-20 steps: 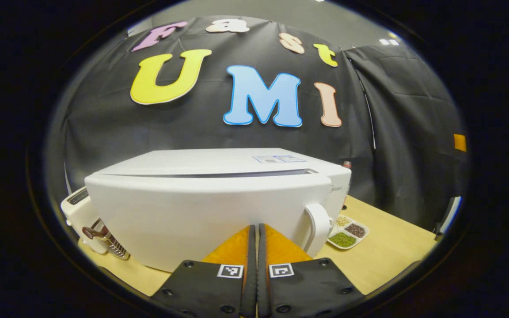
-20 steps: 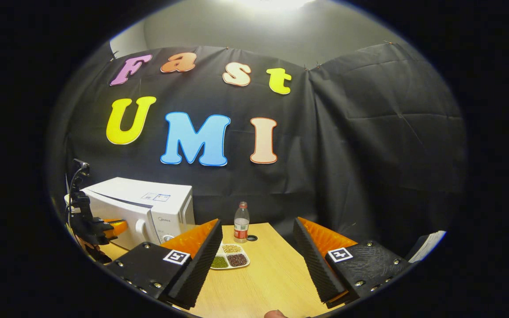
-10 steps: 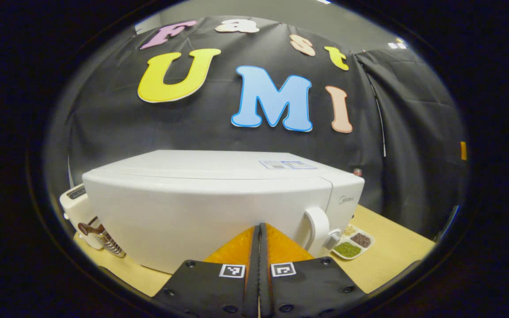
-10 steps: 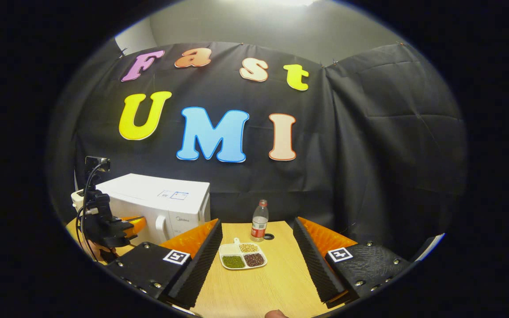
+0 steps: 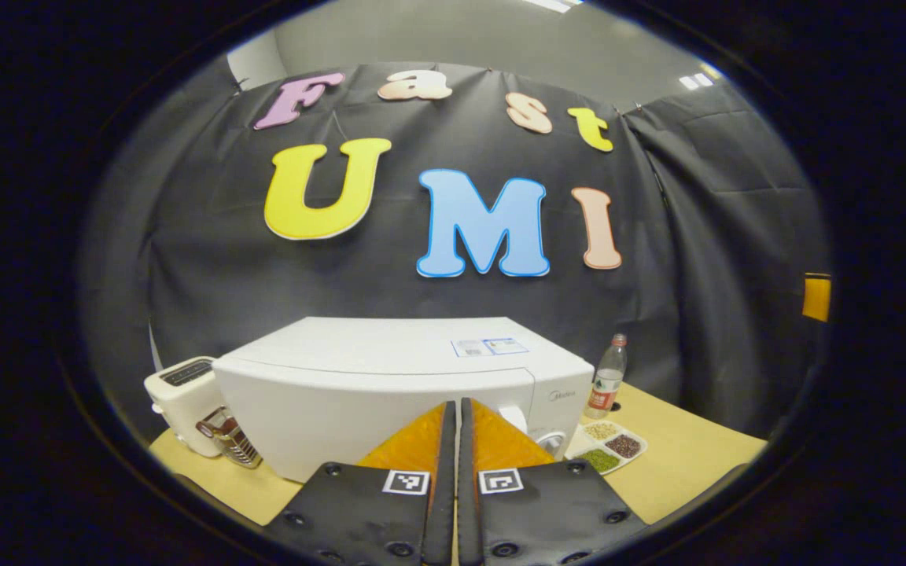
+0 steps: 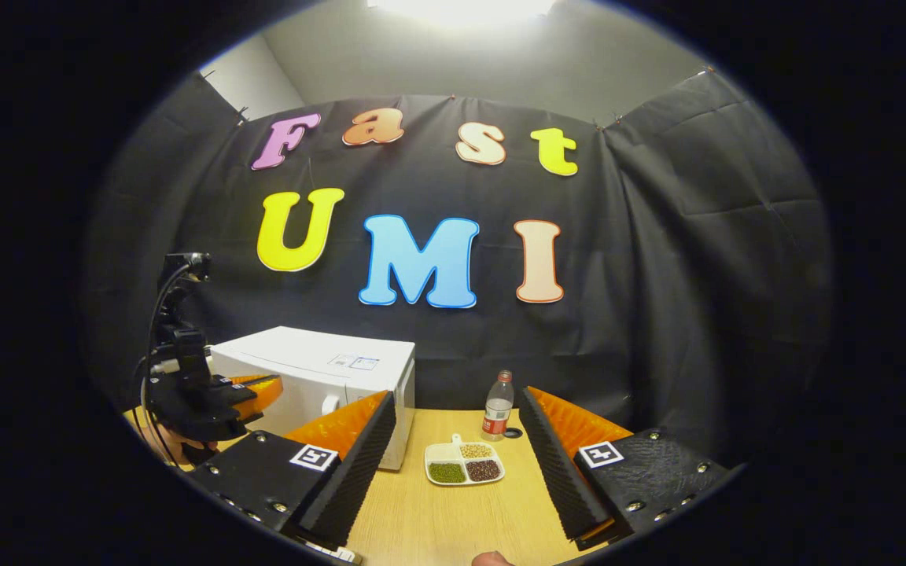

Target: Open the microwave oven with the left hand, put the food in, and close the microwave oven.

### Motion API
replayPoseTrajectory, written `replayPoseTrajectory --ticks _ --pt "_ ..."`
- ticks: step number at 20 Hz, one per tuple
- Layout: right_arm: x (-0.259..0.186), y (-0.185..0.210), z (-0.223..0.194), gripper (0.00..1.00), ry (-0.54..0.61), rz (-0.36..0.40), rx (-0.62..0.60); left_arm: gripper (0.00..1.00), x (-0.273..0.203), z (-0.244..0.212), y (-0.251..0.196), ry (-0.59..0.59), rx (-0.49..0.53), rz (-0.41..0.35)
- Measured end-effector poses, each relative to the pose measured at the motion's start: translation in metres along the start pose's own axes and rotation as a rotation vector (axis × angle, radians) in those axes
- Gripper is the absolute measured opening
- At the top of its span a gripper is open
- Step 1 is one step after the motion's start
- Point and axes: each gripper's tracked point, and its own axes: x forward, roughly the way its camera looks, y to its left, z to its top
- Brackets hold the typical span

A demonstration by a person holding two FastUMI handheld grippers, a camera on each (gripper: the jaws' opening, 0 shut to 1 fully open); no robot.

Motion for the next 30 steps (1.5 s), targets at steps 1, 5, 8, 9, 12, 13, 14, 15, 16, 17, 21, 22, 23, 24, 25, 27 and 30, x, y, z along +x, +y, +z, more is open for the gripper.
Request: replayPoseTrajectory --ticks 1,5,8,9,12,13,14,15,16,17,21,22,23,24,25,27,30 --pt "-0.005 -0.004 0.002 0.95 -0.01 0.014 0.0 0.09 -0.017 0.009 -0.003 -0.01 -0.001 0.017" --pt "-0.029 -0.019 0.007 0.95 -0.046 0.059 0.023 0.09 -0.073 0.033 -0.015 -0.047 0.014 0.073" --pt "-0.046 -0.026 0.011 0.96 -0.066 0.087 0.056 0.09 -0.113 0.043 -0.025 -0.061 0.015 0.12" --pt "-0.053 -0.026 0.013 0.96 -0.077 0.1 0.06 0.09 -0.128 0.045 -0.027 -0.066 0.021 0.134" --pt "-0.067 -0.023 0.015 0.95 -0.096 0.145 0.061 0.09 -0.168 0.053 -0.037 -0.077 0.038 0.154" --pt "-0.072 -0.022 0.015 0.95 -0.098 0.153 0.063 0.09 -0.18 0.054 -0.04 -0.076 0.043 0.156" --pt "-0.075 -0.02 0.015 0.95 -0.1 0.16 0.069 0.09 -0.191 0.055 -0.041 -0.076 0.053 0.158" --pt "-0.078 -0.017 0.015 0.95 -0.101 0.168 0.074 0.12 -0.202 0.057 -0.042 -0.075 0.064 0.156" --pt "-0.081 -0.013 0.016 0.95 -0.101 0.176 0.078 0.14 -0.213 0.059 -0.04 -0.076 0.078 0.169" --pt "-0.083 -0.01 0.015 0.95 -0.1 0.18 0.082 0.2 -0.223 0.062 -0.037 -0.082 0.088 0.179" --pt "-0.093 0.007 0.019 0.95 -0.105 0.194 0.087 0.29 -0.261 0.069 -0.026 -0.101 0.082 0.198" --pt "-0.096 0.012 0.021 0.95 -0.113 0.196 0.082 0.36 -0.27 0.072 -0.019 -0.107 0.085 0.211" --pt "-0.096 0.015 0.021 0.95 -0.117 0.195 0.075 0.46 -0.276 0.075 -0.015 -0.111 0.086 0.212" --pt "-0.096 0.019 0.019 0.95 -0.113 0.194 0.071 0.47 -0.282 0.078 -0.01 -0.116 0.09 0.219" --pt "-0.097 0.023 0.016 0.95 -0.11 0.194 0.073 0.48 -0.288 0.08 -0.006 -0.12 0.087 0.213" --pt "-0.1 0.032 0.015 0.95 -0.107 0.193 0.087 0.7 -0.294 0.084 -0.002 -0.131 0.076 0.195" --pt "-0.103 0.045 0.025 0.95 -0.128 0.206 0.081 0.91 -0.307 0.092 0.008 -0.149 0.062 0.192"
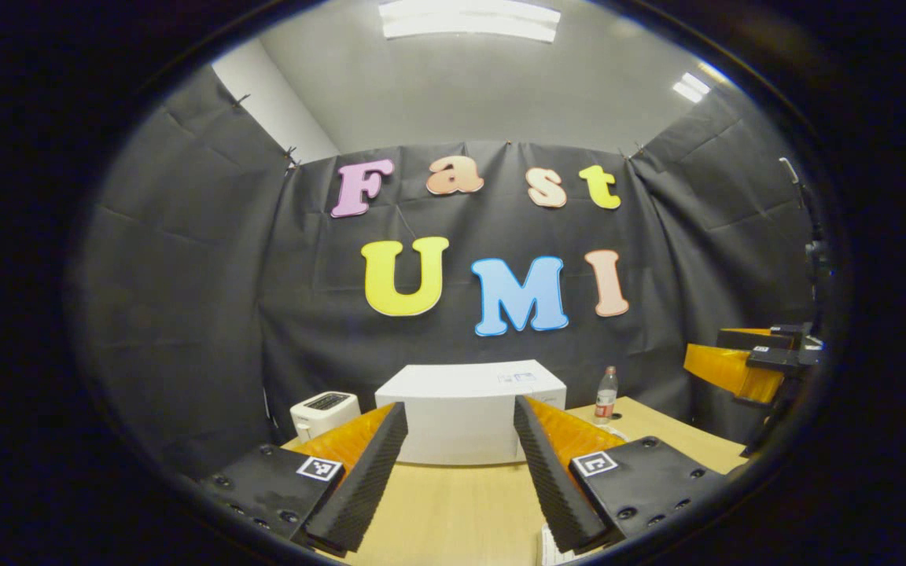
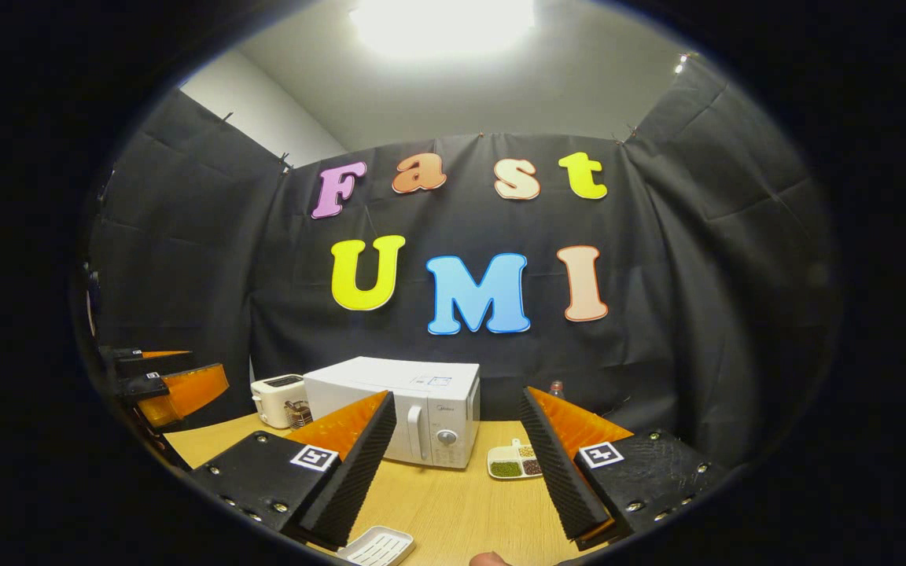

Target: Open the microwave oven with the left hand, put the food in, and close the microwave oven.

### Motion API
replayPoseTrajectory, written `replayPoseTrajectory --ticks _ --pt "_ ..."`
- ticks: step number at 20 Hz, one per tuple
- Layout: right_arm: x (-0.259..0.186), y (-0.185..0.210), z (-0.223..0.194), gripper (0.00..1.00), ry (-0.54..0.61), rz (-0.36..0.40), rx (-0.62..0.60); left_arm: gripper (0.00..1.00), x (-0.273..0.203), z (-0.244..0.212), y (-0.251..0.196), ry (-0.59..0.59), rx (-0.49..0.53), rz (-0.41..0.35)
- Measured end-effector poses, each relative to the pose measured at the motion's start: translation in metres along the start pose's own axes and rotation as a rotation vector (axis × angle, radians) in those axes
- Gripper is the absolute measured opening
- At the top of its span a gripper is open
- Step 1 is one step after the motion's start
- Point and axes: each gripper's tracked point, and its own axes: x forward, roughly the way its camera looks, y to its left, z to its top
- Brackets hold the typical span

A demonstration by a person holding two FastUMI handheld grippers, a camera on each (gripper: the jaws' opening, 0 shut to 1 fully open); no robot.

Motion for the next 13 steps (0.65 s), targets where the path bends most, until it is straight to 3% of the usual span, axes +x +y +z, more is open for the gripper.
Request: replayPoseTrajectory --ticks 1,2,3,5,6,7,11,13 --pt "0.0 0.002 0.006 0.96 -0.018 0.0 -0.004 0.94 -0.001 0.003 0.005 -0.006 0.002 0.005" --pt "-0.001 0.005 0.012 0.95 -0.035 0.002 -0.005 0.87 -0.004 0.006 0.01 -0.01 0.006 0.012" --pt "0.001 0.011 0.013 0.95 -0.047 0.009 -0.006 0.94 -0.009 0.008 0.013 -0.016 0.014 0.019" --pt "0.001 0.018 0.016 0.95 -0.059 0.018 -0.012 0.98 -0.014 0.014 0.022 -0.035 0.022 0.036" --pt "0.002 0.021 0.017 0.95 -0.062 0.02 -0.013 0.94 -0.017 0.016 0.026 -0.044 0.018 0.039" --pt "0.003 0.025 0.018 0.95 -0.064 0.025 -0.006 0.98 -0.019 0.015 0.027 -0.047 0.013 0.043" --pt "0.008 0.034 0.014 0.95 -0.047 0.03 0.014 0.94 -0.019 0.012 0.037 -0.045 0.007 0.054" --pt "0.009 0.036 0.017 0.95 -0.056 0.028 0.012 0.97 -0.021 0.012 0.042 -0.051 0.017 0.066"
